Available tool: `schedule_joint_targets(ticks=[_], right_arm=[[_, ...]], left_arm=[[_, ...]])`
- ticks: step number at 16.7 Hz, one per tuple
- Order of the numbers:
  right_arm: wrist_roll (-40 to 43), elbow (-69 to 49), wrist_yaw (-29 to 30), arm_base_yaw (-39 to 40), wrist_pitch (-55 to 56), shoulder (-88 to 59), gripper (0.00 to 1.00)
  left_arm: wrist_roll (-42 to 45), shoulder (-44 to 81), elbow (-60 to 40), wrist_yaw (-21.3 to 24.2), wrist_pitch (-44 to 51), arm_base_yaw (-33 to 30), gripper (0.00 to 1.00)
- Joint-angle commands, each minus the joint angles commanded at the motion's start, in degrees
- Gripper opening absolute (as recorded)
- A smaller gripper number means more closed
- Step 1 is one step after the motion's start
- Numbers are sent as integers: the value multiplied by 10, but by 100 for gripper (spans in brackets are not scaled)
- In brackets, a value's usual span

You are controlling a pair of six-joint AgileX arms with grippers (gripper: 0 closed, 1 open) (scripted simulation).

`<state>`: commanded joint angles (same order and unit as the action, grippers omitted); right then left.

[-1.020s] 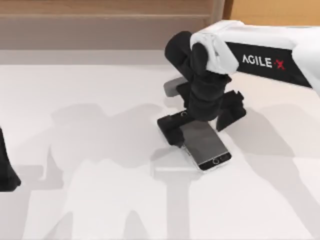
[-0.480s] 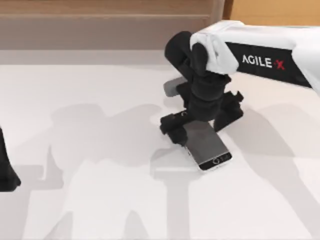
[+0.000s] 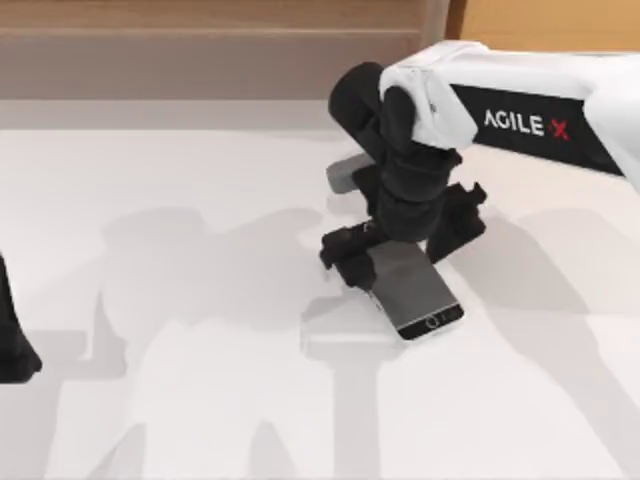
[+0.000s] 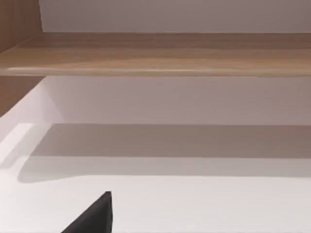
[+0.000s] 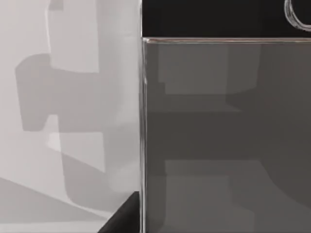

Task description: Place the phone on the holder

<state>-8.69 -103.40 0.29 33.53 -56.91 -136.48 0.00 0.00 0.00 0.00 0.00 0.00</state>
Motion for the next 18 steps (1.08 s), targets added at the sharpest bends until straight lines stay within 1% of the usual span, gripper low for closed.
schedule_joint_targets(ticks=[5,12,18], right_arm=[[0,0,0,0,0,0,0],[1,-28,2,-2,-42,31,0],[0,-36,1,-6,-41,42,0]], left_arm=[[0,0,0,0,0,0,100],[0,0,0,0,0,0,100],[0,0,0,0,0,0,100]])
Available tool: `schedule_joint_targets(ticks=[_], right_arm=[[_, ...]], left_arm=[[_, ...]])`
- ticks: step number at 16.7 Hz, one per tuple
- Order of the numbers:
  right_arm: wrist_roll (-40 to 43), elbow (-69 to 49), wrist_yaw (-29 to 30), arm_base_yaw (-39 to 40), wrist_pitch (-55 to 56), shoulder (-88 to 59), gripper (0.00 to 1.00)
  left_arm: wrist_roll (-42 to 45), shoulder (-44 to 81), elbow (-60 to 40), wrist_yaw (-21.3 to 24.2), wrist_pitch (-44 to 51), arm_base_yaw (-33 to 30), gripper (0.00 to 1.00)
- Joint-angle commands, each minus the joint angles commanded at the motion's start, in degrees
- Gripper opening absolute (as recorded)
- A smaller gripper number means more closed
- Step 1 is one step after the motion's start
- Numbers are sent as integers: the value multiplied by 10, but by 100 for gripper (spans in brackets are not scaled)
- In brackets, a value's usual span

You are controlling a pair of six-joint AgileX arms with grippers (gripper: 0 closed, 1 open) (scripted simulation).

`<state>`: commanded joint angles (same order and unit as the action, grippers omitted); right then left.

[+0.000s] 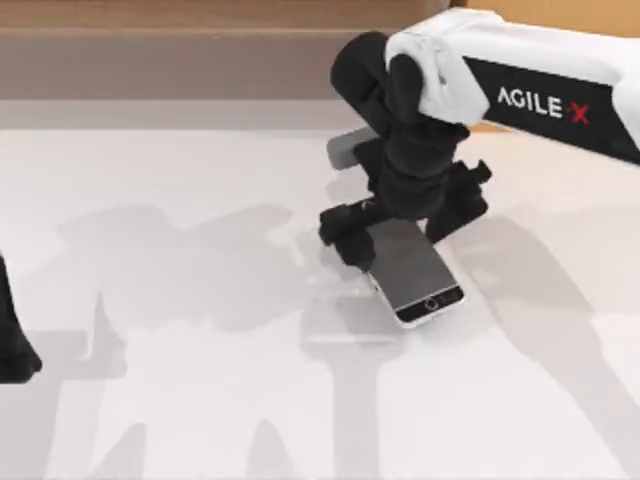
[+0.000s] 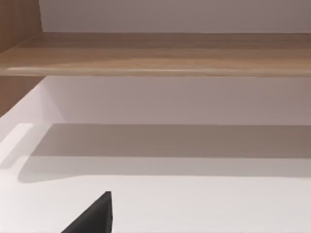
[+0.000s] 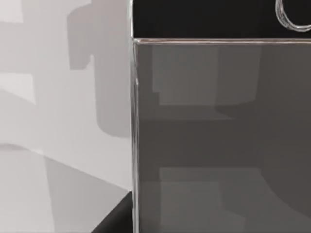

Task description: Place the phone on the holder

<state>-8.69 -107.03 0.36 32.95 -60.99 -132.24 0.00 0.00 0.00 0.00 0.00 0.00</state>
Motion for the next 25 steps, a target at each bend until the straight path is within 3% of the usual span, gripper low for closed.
schedule_joint_targets(ticks=[10,25], right_arm=[[-8,50,-24,-136,78,255,0],[76,434,-72,-458,358,669,0]], left_arm=[[0,0,0,0,0,0,100],[0,0,0,0,0,0,100]])
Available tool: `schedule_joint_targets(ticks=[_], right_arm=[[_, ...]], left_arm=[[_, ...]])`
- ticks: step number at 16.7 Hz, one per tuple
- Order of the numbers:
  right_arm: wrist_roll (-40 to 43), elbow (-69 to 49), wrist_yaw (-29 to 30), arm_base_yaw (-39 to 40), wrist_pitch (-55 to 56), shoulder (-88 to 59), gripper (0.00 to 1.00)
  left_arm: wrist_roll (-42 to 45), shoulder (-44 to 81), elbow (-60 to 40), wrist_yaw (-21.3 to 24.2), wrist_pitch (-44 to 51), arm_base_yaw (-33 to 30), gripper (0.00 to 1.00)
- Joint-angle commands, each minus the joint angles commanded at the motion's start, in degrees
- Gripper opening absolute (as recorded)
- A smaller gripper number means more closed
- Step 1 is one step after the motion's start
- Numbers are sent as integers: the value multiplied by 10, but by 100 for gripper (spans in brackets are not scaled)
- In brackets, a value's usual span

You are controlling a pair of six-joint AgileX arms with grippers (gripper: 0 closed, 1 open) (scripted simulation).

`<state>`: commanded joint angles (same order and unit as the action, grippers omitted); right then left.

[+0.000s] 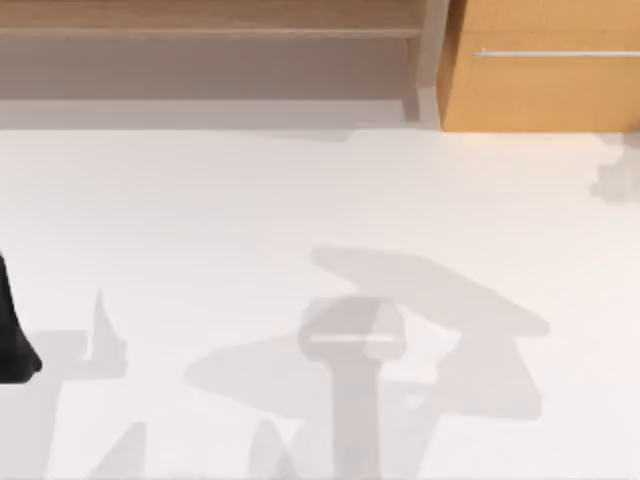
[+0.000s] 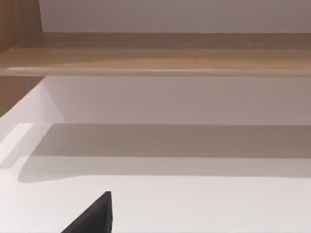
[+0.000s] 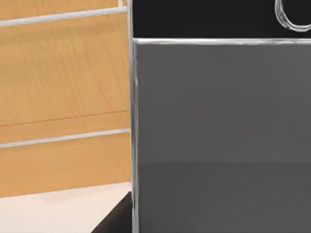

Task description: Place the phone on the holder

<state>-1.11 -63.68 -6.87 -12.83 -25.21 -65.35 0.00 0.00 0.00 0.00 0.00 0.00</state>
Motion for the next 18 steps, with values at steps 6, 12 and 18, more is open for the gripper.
schedule_joint_targets(ticks=[6,12,18], right_arm=[[36,200,-7,-138,123,91,0],[57,317,-1,-223,197,130,0],[59,324,-1,-228,202,132,0]], left_arm=[[0,0,0,0,0,0,100],[0,0,0,0,0,0,100],[0,0,0,0,0,0,100]])
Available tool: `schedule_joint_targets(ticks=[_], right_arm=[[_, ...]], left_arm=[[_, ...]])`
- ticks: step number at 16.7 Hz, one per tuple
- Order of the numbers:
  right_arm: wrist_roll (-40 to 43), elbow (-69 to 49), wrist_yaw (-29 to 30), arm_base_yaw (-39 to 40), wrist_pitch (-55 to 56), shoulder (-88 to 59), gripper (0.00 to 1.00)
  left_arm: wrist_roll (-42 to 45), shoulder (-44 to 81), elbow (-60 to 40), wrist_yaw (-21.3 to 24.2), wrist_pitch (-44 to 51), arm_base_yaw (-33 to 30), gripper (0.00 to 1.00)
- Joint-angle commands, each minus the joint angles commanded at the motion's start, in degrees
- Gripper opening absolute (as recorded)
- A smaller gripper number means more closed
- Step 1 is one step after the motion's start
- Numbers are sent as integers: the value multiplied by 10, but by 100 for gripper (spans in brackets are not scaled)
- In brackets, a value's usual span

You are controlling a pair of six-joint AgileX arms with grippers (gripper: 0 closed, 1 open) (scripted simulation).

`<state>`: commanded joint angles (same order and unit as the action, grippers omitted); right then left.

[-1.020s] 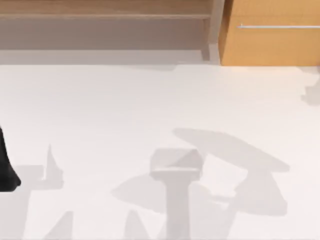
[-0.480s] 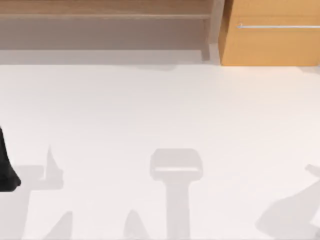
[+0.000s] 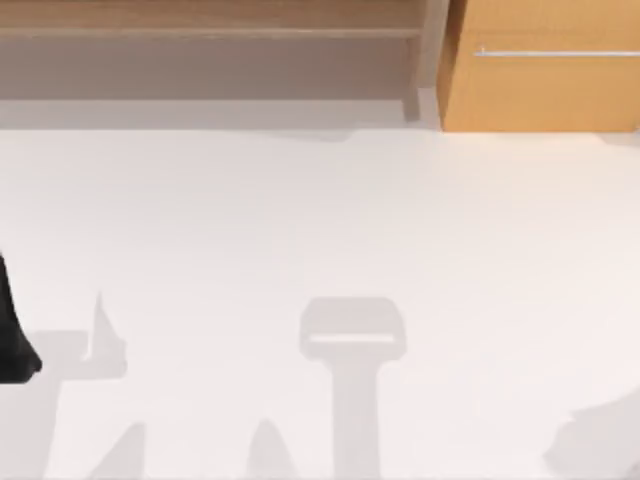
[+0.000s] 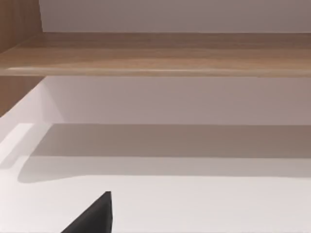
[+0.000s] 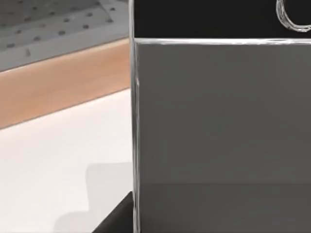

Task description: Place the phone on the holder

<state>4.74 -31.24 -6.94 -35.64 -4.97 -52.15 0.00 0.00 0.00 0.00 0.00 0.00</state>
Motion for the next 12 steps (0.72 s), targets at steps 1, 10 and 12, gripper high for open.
schedule_joint_targets(ticks=[1,10,12], right_arm=[[-1,-1,0,2,-1,-3,0],[27,1,12,21,68,-58,0],[25,-3,18,19,92,-88,0]], left_arm=[[0,0,0,0,0,0,100],[0,0,0,0,0,0,100],[0,0,0,0,0,0,100]])
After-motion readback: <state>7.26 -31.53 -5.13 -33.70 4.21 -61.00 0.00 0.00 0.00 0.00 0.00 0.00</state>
